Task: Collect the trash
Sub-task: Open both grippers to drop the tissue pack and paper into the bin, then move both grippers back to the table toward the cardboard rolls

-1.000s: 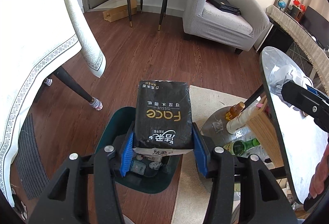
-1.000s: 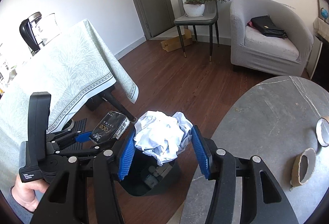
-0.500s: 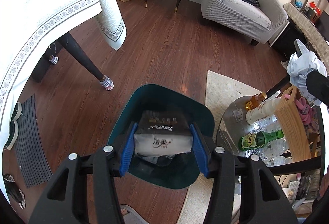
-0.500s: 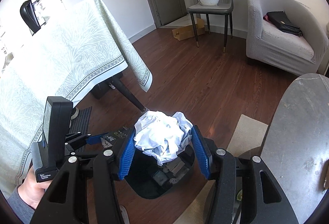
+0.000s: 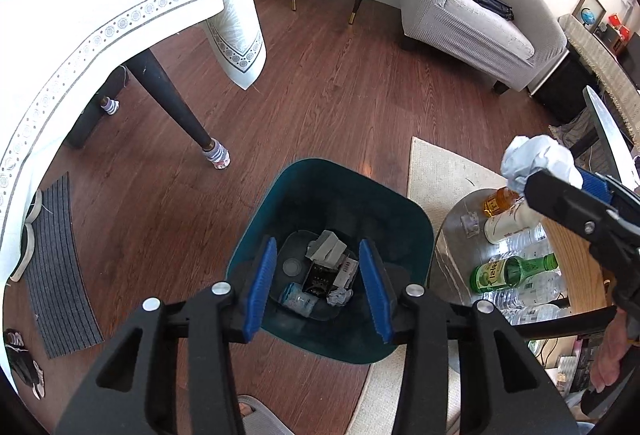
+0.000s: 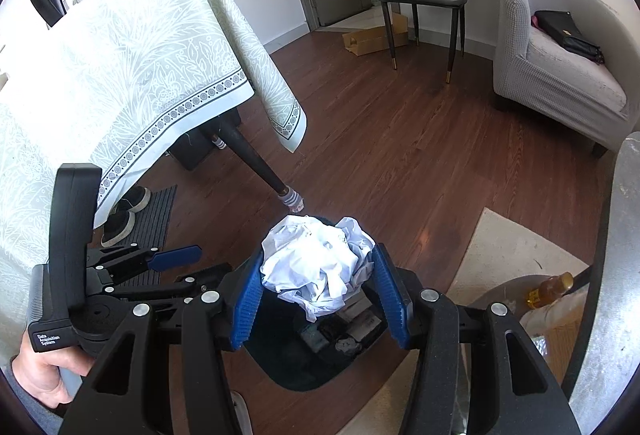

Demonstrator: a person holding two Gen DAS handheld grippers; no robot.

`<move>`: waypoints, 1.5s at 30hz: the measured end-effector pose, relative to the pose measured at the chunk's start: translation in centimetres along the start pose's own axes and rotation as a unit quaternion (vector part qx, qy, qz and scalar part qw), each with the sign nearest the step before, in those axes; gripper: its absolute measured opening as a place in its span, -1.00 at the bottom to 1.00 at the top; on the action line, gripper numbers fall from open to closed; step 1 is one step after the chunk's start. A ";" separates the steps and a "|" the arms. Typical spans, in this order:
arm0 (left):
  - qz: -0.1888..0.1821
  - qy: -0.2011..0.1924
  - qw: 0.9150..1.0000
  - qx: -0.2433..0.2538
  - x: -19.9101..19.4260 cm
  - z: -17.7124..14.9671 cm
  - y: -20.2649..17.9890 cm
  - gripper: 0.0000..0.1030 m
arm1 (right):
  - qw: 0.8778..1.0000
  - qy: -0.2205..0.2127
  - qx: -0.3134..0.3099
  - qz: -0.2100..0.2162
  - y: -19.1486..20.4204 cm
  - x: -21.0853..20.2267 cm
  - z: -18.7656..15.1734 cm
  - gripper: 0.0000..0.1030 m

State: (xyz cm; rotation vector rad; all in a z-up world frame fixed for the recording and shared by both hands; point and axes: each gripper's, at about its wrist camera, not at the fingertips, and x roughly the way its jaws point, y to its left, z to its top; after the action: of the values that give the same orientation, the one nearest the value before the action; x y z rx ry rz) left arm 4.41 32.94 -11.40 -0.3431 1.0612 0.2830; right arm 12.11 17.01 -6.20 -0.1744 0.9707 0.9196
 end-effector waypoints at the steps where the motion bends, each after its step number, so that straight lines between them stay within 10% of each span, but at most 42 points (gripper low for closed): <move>1: 0.000 -0.004 1.000 -0.001 -0.3 0.1 0.1 -0.18 | 1.000 0.003 0.000 0.000 0.1 0.4 -0.1 0.04; 22: -0.011 -0.078 0.997 -0.022 -7.9 1.9 0.4 -0.35 | 0.989 0.132 -0.065 -0.017 3.8 9.9 -5.7 0.16; 45: -0.048 -0.142 0.988 -0.026 -13.1 3.7 -3.8 -0.21 | 0.992 0.096 -0.081 -0.014 4.1 5.2 -5.0 0.12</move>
State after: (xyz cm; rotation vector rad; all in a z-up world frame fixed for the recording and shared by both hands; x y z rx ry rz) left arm 2.82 30.17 2.37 -0.3863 0.7553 0.2651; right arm 7.10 20.08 -12.07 -0.4203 1.0672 0.9685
